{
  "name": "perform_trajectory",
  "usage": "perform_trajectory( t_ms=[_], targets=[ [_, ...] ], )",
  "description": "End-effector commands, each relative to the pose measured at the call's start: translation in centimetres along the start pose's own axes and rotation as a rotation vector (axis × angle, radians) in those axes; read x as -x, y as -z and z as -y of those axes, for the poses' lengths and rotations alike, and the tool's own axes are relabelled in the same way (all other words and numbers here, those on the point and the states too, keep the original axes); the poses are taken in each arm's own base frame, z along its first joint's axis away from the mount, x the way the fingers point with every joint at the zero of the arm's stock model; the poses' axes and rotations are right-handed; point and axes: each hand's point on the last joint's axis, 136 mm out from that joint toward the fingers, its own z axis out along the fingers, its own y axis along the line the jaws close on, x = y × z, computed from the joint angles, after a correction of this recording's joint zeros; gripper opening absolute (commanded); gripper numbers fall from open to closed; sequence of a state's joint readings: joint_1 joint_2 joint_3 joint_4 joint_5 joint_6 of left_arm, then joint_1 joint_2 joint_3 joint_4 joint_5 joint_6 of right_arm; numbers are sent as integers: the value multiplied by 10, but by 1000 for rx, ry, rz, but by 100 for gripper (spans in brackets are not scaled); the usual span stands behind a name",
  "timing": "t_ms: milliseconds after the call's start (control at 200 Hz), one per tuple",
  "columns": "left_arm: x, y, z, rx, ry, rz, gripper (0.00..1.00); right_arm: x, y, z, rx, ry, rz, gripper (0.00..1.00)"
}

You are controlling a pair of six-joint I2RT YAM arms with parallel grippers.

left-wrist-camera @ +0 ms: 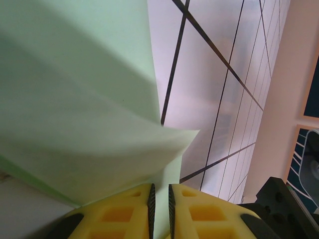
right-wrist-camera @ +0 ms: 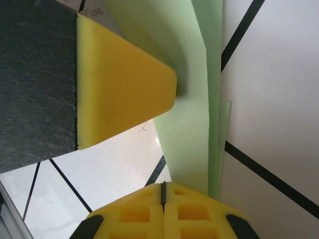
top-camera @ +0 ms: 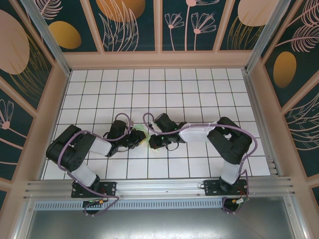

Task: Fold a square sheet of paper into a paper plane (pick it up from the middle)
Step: Fold the wing for the fifth time at the center of the table.

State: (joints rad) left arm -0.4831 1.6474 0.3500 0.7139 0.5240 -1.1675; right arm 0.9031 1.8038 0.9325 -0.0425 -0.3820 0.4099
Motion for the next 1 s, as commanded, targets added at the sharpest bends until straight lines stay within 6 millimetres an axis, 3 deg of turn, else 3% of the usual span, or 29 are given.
perform_trajectory(
  t_ms=[0,275,620,996],
  targets=[
    [-6,5,-67,244,65,30,19,-4,-3,10,-37,-28,-17,0],
    [-6,5,-70,259,68,32,18,-24,-8,31,-65,-61,-64,0],
    [-6,6,-72,266,64,31,18,-8,19,3,22,-30,-3,0],
    [-6,6,-71,265,62,32,18,-26,16,14,3,-59,-52,0]
  ],
)
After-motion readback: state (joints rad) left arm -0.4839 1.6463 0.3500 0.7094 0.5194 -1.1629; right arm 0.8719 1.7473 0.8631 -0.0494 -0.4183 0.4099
